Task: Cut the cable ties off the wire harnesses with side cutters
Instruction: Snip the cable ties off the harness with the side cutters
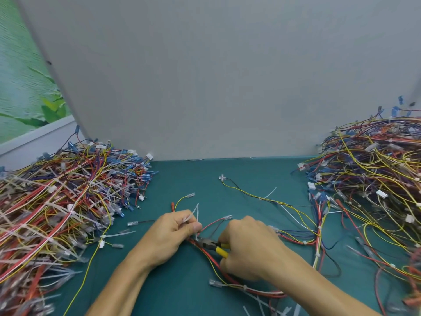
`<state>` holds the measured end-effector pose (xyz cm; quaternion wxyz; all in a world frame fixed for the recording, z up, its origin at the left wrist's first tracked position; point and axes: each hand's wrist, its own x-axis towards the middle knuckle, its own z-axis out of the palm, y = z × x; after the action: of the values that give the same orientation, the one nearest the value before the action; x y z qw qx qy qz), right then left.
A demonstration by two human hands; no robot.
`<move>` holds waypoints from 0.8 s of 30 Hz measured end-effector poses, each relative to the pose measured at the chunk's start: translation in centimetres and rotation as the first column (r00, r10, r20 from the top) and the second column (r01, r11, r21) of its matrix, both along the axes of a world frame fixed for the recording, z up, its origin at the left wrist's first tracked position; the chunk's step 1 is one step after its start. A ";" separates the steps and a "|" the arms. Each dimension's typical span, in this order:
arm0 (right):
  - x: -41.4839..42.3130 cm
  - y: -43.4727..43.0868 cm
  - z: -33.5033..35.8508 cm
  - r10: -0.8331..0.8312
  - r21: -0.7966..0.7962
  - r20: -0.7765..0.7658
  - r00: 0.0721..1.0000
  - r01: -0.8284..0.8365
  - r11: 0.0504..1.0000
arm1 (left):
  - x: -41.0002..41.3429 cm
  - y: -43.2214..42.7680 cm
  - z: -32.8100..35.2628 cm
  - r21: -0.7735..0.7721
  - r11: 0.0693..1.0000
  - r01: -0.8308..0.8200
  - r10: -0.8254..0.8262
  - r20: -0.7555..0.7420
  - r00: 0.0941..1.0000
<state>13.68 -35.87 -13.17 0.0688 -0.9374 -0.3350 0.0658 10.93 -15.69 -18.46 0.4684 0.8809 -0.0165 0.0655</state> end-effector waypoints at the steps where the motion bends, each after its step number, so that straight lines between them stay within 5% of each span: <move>1: 0.1 0.0 0.0 0.001 0.001 -0.003 1.000 -0.001 1.000 | 0.0 0.0 0.0 0.001 1.000 0.000 0.000 -0.003 1.000; 8: 0.5 -0.5 0.1 0.002 0.010 -0.066 0.998 -0.001 1.000 | 0.0 0.0 0.0 0.014 1.000 -0.002 0.002 -0.006 1.000; 24: 0.1 0.1 0.0 0.107 -0.067 0.077 0.991 -0.102 0.993 | 0.0 -0.1 0.2 0.103 0.995 -0.002 0.003 -0.015 1.000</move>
<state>13.82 -35.81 -13.13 0.0224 -0.9221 -0.3839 0.0422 10.89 -15.82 -18.22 0.4225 0.9044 -0.0154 0.0586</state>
